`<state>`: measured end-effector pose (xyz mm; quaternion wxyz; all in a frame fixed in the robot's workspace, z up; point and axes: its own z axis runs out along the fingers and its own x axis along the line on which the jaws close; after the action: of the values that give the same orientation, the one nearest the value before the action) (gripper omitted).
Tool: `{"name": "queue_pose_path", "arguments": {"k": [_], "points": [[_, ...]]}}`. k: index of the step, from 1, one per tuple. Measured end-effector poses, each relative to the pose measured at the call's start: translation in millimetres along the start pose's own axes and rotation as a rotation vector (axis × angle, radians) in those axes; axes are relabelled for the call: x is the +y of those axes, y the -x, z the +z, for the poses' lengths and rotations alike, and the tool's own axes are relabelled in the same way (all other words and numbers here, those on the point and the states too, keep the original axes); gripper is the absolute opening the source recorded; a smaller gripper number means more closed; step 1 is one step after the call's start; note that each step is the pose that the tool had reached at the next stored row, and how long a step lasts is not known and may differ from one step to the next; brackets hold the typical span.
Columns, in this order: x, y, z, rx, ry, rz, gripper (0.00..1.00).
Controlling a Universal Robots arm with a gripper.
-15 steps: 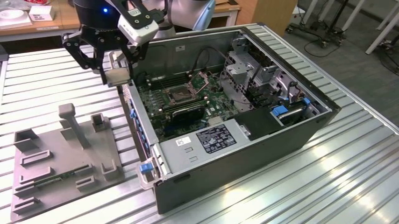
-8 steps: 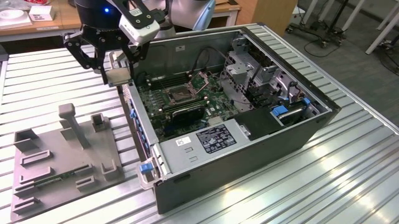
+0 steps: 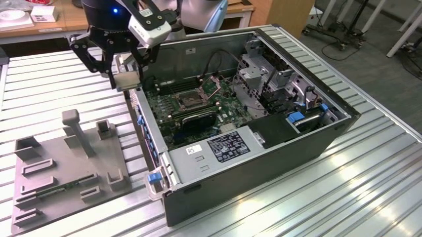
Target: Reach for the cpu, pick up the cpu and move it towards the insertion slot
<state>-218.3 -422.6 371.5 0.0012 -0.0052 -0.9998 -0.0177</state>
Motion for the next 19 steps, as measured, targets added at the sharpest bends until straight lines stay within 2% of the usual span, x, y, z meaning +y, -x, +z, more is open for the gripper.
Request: {"name": "queue_pose_path", "arguments": {"k": [19], "points": [[0.1,13.8,0.0,0.0,0.0,0.0,0.55]]}}
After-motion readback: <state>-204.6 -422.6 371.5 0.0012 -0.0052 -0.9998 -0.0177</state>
